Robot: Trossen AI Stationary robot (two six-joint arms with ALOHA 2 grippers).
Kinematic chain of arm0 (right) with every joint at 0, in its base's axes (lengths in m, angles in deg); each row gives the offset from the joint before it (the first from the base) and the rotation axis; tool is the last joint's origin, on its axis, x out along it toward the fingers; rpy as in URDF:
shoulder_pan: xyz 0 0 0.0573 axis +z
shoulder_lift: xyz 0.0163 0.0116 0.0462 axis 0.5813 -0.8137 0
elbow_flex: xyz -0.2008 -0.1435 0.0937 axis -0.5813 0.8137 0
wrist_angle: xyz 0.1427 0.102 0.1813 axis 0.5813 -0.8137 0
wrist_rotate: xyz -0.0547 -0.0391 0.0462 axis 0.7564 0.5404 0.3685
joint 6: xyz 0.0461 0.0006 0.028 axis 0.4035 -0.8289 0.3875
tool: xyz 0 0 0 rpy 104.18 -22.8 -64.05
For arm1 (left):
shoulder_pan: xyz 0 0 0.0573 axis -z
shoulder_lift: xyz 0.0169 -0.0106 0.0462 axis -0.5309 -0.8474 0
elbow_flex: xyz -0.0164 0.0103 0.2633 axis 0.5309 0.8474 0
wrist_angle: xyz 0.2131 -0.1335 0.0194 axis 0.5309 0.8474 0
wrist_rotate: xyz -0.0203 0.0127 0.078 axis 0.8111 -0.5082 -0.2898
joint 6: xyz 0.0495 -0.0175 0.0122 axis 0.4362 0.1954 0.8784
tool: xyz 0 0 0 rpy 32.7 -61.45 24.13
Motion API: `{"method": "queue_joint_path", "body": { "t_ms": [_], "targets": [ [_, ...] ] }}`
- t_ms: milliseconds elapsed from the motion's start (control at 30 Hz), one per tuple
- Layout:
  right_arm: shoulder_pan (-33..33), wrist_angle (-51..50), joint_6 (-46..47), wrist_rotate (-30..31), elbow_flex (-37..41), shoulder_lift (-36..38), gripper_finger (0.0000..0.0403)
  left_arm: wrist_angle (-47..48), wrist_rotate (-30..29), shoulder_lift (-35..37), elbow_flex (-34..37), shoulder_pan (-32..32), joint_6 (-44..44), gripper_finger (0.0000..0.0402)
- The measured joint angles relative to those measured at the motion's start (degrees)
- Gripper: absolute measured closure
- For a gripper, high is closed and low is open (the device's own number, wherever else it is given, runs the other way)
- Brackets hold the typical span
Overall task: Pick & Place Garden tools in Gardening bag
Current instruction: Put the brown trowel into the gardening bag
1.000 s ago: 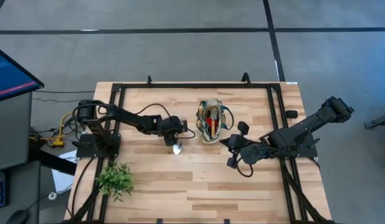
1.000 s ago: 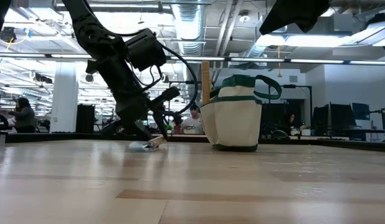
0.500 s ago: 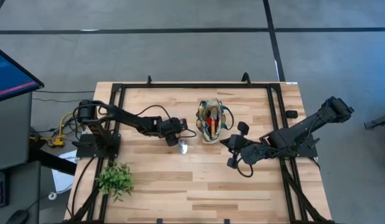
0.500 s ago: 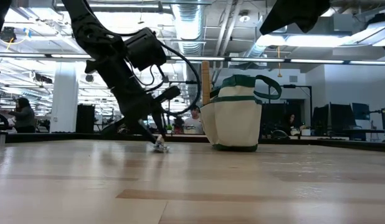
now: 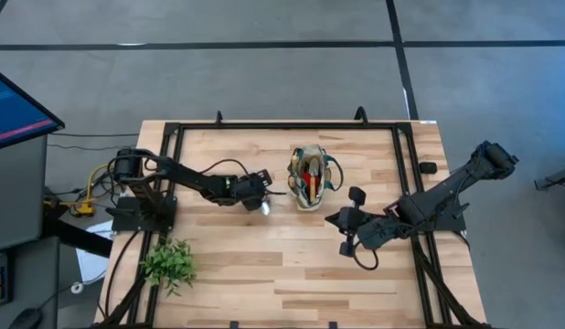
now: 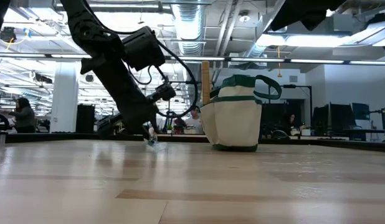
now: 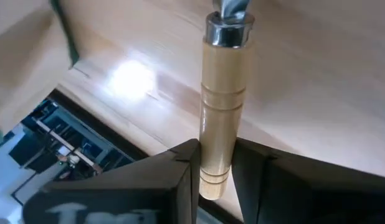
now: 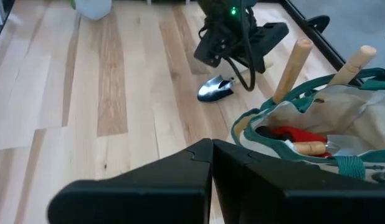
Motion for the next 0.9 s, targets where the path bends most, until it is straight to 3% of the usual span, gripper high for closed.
{"method": "queue_joint_path", "body": {
  "t_ms": [200,433,667,767,900],
  "targets": [
    [0.6,-0.4,0.0,0.1,0.0,0.0,0.0403,1.0,4.6,5.5,-0.2,0.3,-9.3,0.0358],
    [0.8,-2.8,0.0,0.1,0.0,0.0,0.0403,5.7,15.6,17.3,-0.2,0.3,-20.6,0.0358],
    [0.8,-2.2,-0.4,2.7,1.4,0.1,0.0403,7.4,14.7,23.3,-0.6,0.3,-26.6,0.0358],
    [0.8,3.2,-2.6,5.3,4.1,0.1,0.0403,8.1,13.7,23.4,-1.4,0.3,-29.2,0.0358],
    [0.1,18.2,-10.4,5.4,8.5,0.1,0.0403,8.8,13.4,21.7,-3.2,0.4,-32.3,0.0358]
  ]
}}
